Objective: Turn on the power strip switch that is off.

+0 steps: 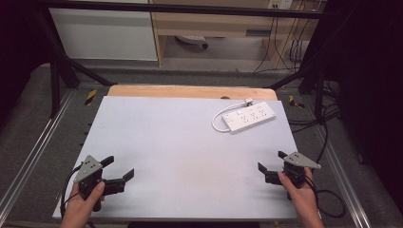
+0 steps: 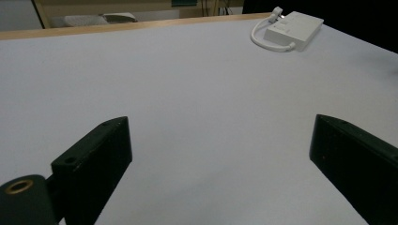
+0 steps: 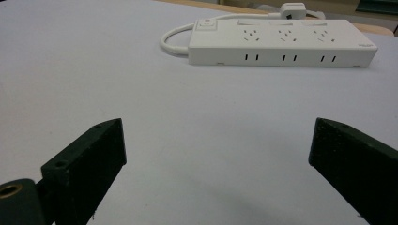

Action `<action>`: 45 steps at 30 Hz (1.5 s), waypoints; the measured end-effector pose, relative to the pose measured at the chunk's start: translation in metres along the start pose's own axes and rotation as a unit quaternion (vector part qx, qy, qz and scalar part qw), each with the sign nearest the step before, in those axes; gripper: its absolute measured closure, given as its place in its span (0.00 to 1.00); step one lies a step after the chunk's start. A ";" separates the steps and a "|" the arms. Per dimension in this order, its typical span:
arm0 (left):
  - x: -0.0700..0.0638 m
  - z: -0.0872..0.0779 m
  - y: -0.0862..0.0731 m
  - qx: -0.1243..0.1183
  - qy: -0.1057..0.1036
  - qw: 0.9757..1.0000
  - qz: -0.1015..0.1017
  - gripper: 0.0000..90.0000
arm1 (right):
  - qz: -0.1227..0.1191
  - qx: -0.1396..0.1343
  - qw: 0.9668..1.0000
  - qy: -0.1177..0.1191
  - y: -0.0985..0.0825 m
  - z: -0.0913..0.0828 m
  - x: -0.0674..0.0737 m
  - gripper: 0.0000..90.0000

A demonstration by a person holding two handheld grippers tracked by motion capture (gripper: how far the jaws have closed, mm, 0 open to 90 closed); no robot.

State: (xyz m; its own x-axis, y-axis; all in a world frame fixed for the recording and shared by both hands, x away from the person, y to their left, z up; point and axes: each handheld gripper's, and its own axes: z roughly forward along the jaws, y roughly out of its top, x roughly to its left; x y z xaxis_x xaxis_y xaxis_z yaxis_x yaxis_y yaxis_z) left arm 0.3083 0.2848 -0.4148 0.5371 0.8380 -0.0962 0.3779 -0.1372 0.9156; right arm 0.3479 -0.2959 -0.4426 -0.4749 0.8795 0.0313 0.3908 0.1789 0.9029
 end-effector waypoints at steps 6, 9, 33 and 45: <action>0.000 0.000 0.000 -0.003 0.000 1.000 0.002 0.07 | 0.003 -0.001 1.000 0.002 0.002 -0.001 0.001 0.05; 0.000 0.000 0.000 -0.002 -0.003 1.000 0.000 0.07 | 0.004 -0.004 1.000 0.003 0.003 -0.002 0.000 0.04; -0.002 0.002 -0.001 0.004 -0.006 1.000 0.002 0.06 | 0.012 -0.015 1.000 0.008 0.013 -0.009 0.008 0.03; -0.003 0.003 -0.001 0.008 -0.009 1.000 0.005 0.06 | 0.028 -0.021 0.999 0.009 0.020 -0.011 0.017 0.02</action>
State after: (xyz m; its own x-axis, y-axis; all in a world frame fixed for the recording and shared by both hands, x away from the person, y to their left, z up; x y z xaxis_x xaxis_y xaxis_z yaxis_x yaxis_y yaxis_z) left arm 0.3085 0.2813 -0.4168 0.5553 0.8264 -0.0937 0.3843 -0.1550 0.9101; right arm 0.3386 -0.2825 -0.4194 -0.4666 0.8799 0.0896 0.3833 0.1098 0.9171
